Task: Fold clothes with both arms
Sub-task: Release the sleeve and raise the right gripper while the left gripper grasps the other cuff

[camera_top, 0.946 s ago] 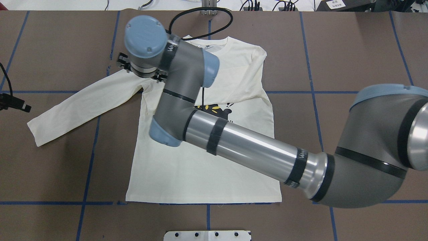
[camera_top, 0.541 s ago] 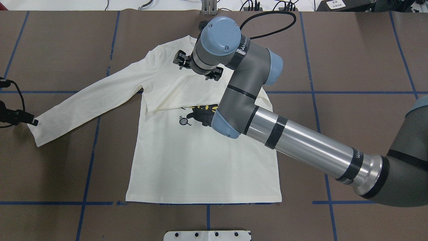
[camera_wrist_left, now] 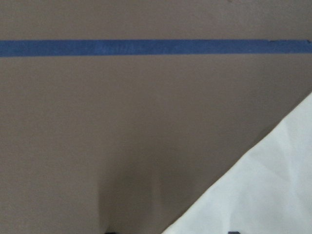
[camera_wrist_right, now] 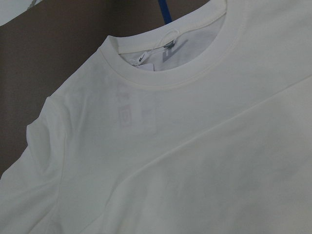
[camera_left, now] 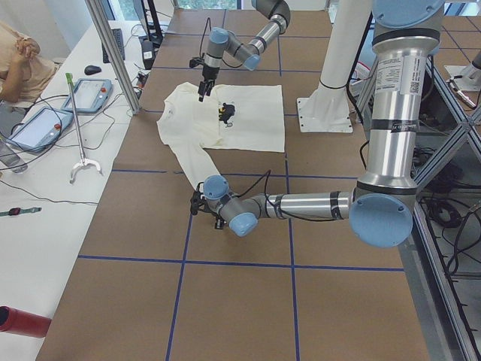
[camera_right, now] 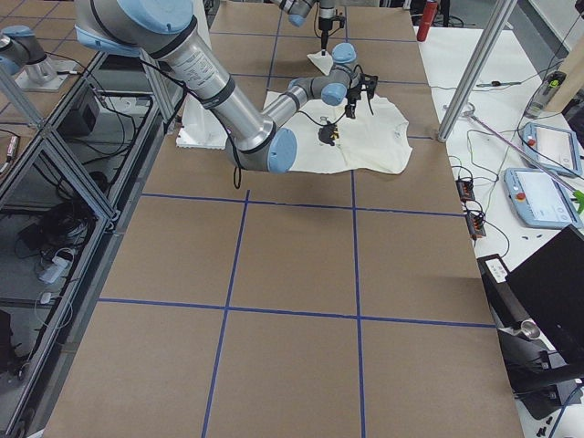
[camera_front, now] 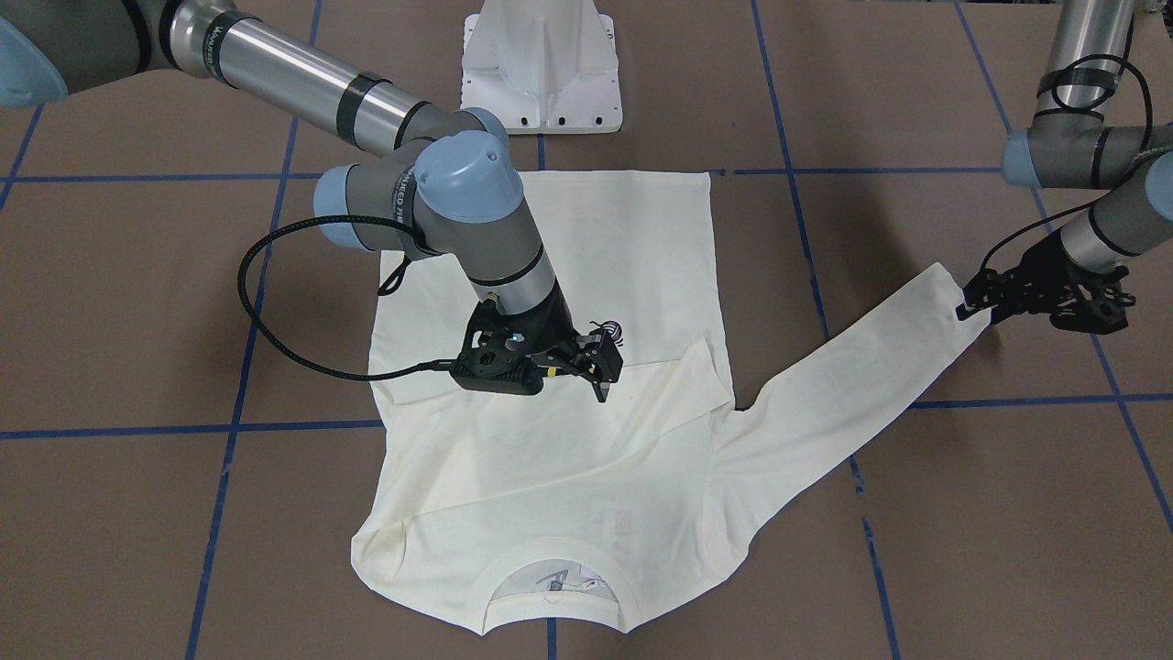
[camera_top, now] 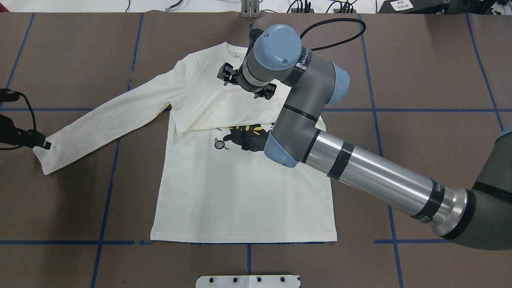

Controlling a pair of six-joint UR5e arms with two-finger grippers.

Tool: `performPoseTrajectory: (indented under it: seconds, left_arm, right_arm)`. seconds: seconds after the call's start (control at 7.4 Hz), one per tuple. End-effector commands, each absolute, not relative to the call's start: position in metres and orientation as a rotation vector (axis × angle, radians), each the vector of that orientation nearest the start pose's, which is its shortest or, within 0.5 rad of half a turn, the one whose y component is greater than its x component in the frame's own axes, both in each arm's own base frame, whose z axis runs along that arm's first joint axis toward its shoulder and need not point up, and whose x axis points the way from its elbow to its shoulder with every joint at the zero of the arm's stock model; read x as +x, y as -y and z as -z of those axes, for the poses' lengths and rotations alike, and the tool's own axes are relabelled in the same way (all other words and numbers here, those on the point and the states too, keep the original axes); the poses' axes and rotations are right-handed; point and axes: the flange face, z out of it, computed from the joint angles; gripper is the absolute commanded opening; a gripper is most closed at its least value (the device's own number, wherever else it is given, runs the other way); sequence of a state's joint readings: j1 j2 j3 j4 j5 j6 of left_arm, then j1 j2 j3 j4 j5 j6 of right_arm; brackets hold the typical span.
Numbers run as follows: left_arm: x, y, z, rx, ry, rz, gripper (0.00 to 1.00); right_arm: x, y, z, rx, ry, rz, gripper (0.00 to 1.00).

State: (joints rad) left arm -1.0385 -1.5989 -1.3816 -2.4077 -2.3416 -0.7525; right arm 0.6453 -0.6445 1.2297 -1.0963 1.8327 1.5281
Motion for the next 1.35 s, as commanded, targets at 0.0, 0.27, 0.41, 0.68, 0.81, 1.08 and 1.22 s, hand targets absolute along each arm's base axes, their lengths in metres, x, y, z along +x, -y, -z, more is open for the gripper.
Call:
performPoseTrajectory:
  seconds: [0.0,0.27,0.41,0.68,0.81,1.08,1.22]
  left_arm:
    - [0.21,0.483,-0.628,0.089,-0.991,-0.07,0.0]
    - [0.218,0.488,-0.573,0.126,-1.078,-0.127,0.0]
    - [0.234,0.511,-0.516,0.107,-1.144,-0.085,0.0]
    - [0.274,0.569,-0.365,0.054,-1.267,0.091,0.0]
    - [0.316,0.57,-0.299,-0.014,-1.322,0.136,0.0]
    - [0.445,0.567,-0.165,-0.02,-1.31,0.245,0.0]
    - [0.507,0.585,-0.097,-0.012,-1.298,0.28,0.0]
  right_arm:
    - [-0.573,0.567,-0.162,0.135,1.079,-0.403,1.0]
    - [-0.559,0.573,-0.156,0.148,1.093,-0.401,1.0]
    - [-0.509,0.584,-0.202,0.109,1.088,-0.401,1.0]
    - [-0.368,0.598,-0.297,0.108,1.079,-0.264,1.0]
    - [-0.302,0.599,-0.358,0.139,1.037,-0.208,1.0]
    - [-0.226,0.592,-0.447,0.198,0.942,-0.084,1.0]
    - [-0.212,0.591,-0.465,0.202,0.919,-0.074,1.0]
